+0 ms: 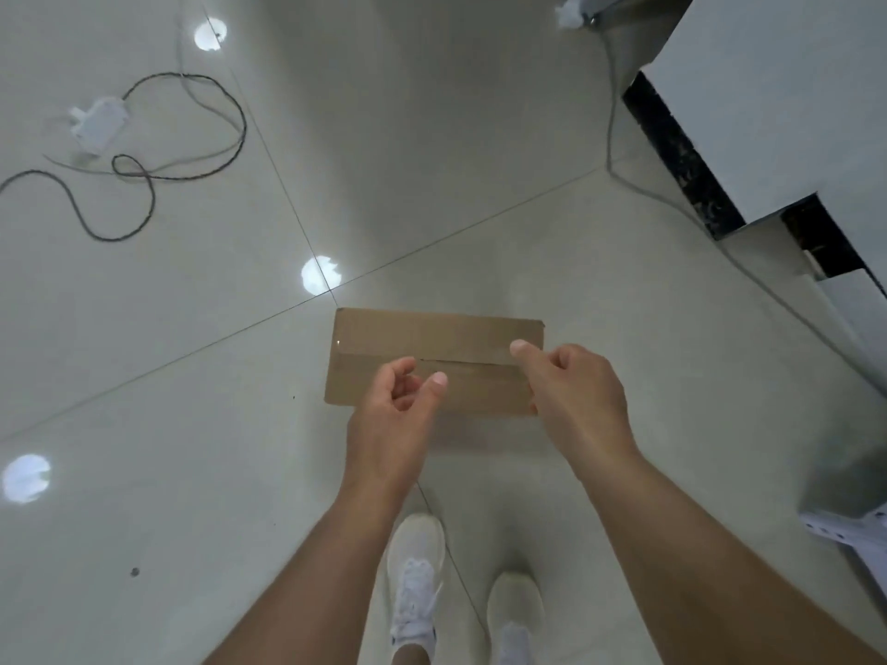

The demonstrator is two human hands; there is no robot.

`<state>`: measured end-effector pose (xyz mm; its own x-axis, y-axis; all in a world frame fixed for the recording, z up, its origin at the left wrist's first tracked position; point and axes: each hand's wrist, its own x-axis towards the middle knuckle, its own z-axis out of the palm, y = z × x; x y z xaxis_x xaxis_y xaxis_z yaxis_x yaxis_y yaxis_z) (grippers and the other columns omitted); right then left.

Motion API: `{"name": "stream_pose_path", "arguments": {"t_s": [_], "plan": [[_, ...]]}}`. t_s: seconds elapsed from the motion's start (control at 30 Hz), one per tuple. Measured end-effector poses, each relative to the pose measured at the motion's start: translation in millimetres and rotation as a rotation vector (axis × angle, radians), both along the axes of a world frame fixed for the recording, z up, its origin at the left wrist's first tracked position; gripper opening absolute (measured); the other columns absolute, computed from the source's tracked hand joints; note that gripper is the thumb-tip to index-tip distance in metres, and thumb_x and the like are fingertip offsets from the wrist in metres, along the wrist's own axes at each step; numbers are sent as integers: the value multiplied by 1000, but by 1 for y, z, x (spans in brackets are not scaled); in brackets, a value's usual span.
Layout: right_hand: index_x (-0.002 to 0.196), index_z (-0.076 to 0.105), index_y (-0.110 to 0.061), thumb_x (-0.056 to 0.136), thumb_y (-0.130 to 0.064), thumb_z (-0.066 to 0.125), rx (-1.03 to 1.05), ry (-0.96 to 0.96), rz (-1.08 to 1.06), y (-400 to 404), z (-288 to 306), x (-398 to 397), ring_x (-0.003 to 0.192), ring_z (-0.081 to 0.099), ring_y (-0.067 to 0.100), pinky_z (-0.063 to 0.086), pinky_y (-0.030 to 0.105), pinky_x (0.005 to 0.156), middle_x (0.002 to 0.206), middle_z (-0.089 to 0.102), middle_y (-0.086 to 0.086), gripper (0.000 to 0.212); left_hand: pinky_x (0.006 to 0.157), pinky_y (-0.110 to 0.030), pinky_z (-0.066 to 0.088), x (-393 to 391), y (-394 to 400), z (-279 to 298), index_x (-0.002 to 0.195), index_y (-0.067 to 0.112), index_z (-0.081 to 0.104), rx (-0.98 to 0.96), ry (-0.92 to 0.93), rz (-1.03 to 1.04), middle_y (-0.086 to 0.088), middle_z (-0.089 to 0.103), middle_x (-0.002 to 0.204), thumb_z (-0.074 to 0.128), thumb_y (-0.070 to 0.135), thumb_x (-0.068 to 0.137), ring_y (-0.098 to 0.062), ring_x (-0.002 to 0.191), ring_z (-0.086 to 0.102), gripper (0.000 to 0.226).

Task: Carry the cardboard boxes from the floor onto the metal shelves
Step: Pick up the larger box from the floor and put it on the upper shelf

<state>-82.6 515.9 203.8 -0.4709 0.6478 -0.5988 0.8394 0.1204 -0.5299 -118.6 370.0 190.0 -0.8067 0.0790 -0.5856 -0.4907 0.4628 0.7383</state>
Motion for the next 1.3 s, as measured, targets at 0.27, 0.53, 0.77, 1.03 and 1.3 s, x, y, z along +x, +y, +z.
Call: {"name": "stream_pose_path", "arguments": {"t_s": [0.27, 0.53, 0.77, 1.03, 1.3], "plan": [[125, 54, -13, 75, -65, 51, -3, -95, -30, 3, -93, -41, 118, 53, 32, 45, 41, 94, 127, 56, 12, 72, 107, -29, 29, -58, -4, -99, 143, 30, 29, -150, 21, -178, 1, 33, 152, 59, 46, 82, -14, 138, 31, 70], [147, 20, -7, 74, -62, 59, 78, -222, -72, 5, -162, -52, 139, 26, 35, 31, 49, 107, 153, 24, 15, 99, 116, -45, 15, -101, -23, -174, 148, 19, 14, -506, 69, -222, -8, 12, 159, 58, 59, 75, -30, 145, 12, 94], [150, 6, -8, 75, -60, 58, 84, -252, -137, 11, -202, -62, 140, 25, 35, 30, 50, 106, 152, 24, 17, 105, 112, -47, 22, -124, -15, -197, 148, 20, 11, -472, -105, -48, -7, 20, 155, 54, 61, 74, -32, 141, 21, 95], [139, 28, -3, 79, -57, 53, 76, -193, -446, 26, -198, -43, 129, 40, 40, 38, 48, 98, 142, 37, 20, 84, 92, -41, 37, -115, -20, -185, 127, 13, 41, -468, -138, 217, -10, 37, 135, 50, 60, 76, -31, 115, 46, 70], [133, 38, -1, 91, -8, 37, 39, -299, -573, 24, -199, -11, 127, 45, 38, 37, 39, 99, 143, 40, 22, 42, 79, -28, 36, -65, -47, -191, 108, 16, 49, -391, -21, 404, -10, 50, 127, 43, 11, 81, -19, 88, 45, 28]]}}
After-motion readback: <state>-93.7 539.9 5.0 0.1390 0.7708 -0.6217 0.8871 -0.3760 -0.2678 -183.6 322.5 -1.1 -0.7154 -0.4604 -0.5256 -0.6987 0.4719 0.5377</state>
